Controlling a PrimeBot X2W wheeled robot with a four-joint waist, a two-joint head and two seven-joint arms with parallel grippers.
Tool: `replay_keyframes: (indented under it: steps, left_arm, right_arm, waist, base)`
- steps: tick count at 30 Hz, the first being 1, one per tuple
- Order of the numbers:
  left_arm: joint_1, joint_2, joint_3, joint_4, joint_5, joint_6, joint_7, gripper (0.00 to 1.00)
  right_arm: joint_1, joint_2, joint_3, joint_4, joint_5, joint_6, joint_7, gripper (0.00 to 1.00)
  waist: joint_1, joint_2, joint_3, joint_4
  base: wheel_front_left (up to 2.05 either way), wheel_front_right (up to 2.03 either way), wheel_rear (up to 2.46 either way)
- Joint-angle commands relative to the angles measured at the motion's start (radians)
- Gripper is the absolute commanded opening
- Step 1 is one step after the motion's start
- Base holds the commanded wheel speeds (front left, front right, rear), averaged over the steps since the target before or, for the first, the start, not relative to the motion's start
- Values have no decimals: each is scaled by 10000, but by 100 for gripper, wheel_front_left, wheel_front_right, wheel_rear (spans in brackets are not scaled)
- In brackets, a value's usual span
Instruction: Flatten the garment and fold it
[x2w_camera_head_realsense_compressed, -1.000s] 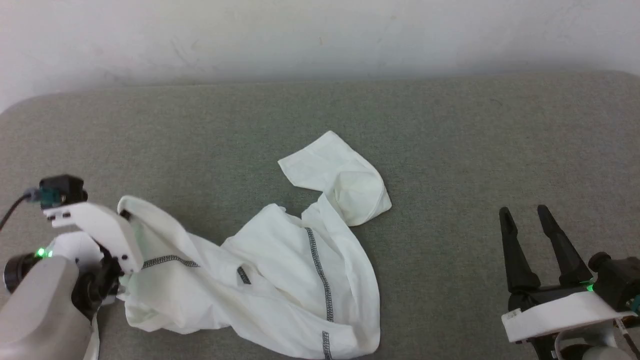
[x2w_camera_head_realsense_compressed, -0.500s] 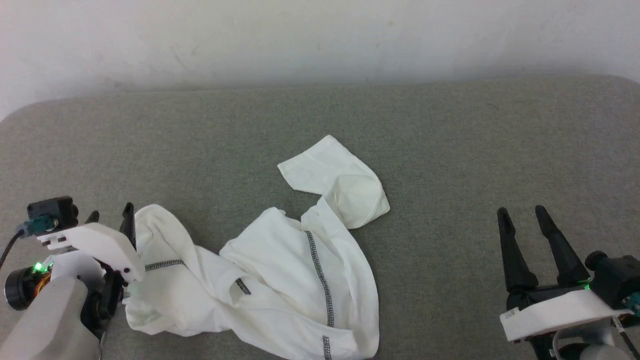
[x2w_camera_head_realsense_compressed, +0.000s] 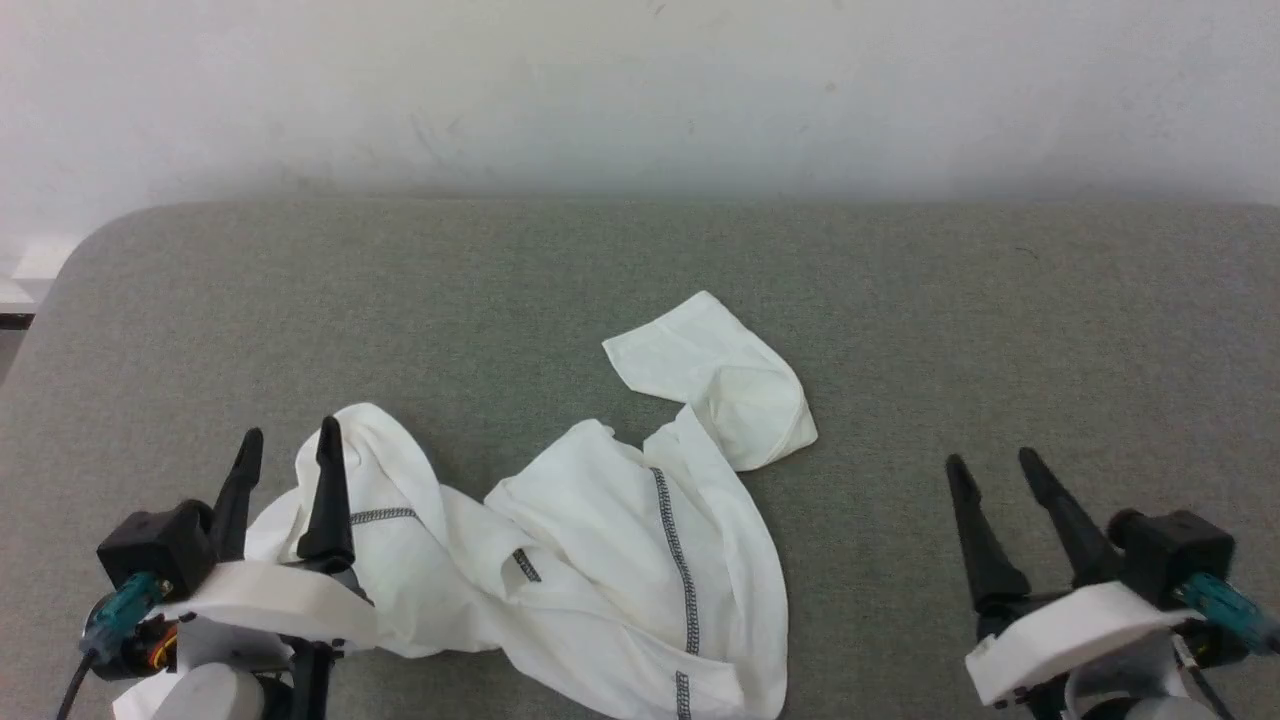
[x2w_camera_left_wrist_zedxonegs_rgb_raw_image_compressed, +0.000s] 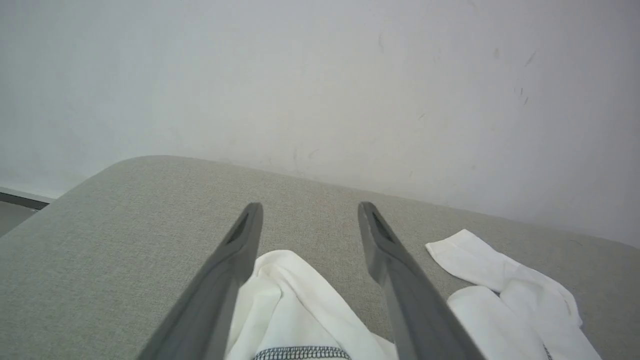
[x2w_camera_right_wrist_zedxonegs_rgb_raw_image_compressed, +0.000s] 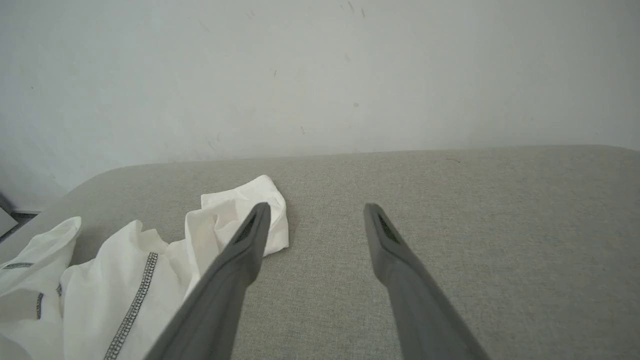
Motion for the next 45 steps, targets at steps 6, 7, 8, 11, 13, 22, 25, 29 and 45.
replay_keyframes:
  steps: [6, 7, 8, 11, 13, 22, 25, 29, 45]
  left_arm:
    - [780, -1142, 744, -1043, 1245, -429, -53, 100]
    - [847, -1317, 773, -1092, 1425, -522, -54, 100]
    - [884, -1483, 792, -1115, 1588, -625, -54, 100]
    - [915, -1899, 814, -1043, 2002, -941, -55, 100]
    - [859, -2150, 857, -962, 2212, -1142, -55, 100]
    - [603, -3039, 1217, -482, 2837, -1954, -56, 100]
    - [626, -3208, 1442, -365, 3005, -2133, -56, 100]
    - [689, -3328, 1762, -285, 3234, -2295, -56, 100]
    - [1218, -3423, 2381, -82, 3703, -2593, -57, 100]
  right_arm:
    - [-1386, -403, 1465, 1721, 429, -9, 2194, 100]
    - [-1717, -544, 1846, 2046, 693, -9, 2627, 100]
    - [-2066, -698, 2199, 2340, 916, -9, 3018, 100]
    - [-3141, -1002, 3166, 3193, 1594, -9, 4076, 100]
    - [-3833, -1134, 3626, 3800, 1909, -9, 4645, 100]
    - [-5522, -1335, 4735, 6949, 2653, -9, 6558, 48]
    - [-5657, -1421, 5169, 7147, 3237, -9, 6916, 0]
    - [-5968, -1840, 4906, 6606, 3685, -9, 5639, 0]
    - [-2022, -3054, -1459, 4972, 3308, -9, 3930, 0]
  waist:
    - [1, -1, 104, 587]
    - [1, -1, 144, 699]
    - [1, -1, 186, 824]
    - [1, -1, 328, 1137]
    - [1, -1, 432, 1325]
    - [1, -1, 757, 1735]
    - [1, -1, 776, 1628]
    - [1, -1, 702, 1361]
    - [1, -1, 280, 328]
  base:
    - [0, 0, 0]
    - [0, 0, 0]
    - [0, 0, 0]
    - [0, 0, 0]
    - [0, 0, 0]
    - [0, 0, 0]
    - [0, 0, 0]
    - [0, 0, 0]
    - [0, 0, 0]
